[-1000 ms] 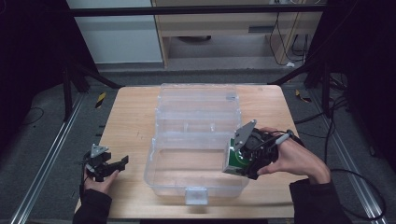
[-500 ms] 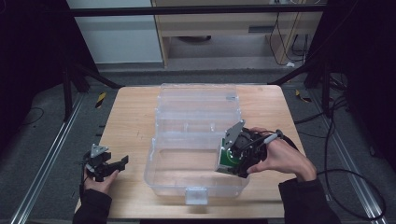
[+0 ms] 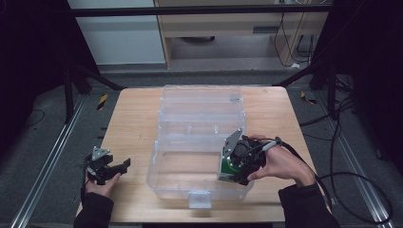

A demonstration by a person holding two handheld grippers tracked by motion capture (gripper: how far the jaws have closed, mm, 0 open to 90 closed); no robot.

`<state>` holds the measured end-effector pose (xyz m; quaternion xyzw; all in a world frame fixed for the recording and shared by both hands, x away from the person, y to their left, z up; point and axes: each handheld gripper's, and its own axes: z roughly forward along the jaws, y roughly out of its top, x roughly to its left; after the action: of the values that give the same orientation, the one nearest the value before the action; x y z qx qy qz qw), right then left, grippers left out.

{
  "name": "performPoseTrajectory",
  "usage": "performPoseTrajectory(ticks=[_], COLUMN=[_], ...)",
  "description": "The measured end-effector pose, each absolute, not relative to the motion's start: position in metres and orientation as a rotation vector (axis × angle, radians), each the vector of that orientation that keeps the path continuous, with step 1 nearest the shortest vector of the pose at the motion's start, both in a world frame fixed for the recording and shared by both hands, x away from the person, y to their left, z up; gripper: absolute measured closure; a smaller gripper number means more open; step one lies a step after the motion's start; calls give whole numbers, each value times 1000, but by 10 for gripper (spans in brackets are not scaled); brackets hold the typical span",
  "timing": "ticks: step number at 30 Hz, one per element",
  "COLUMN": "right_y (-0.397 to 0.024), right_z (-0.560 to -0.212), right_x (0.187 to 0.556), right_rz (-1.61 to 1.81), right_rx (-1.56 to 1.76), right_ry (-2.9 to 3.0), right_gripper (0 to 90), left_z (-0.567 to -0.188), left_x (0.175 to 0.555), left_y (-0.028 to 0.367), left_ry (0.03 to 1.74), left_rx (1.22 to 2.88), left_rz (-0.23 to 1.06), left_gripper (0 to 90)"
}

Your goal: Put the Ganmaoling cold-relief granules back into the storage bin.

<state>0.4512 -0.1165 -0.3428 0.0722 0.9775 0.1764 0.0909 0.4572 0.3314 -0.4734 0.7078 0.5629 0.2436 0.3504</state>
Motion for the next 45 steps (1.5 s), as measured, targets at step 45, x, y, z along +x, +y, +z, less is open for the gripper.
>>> performPoseTrajectory(ticks=[45], right_y=[-108], right_z=[-408], right_x=[459], right_rz=[422], right_rx=[196], right_ry=[2950], right_gripper=[145], left_z=[-474], left_x=[457], left_y=[332], left_ry=[1457], left_rx=[1835], left_rz=[629], left_gripper=[237])
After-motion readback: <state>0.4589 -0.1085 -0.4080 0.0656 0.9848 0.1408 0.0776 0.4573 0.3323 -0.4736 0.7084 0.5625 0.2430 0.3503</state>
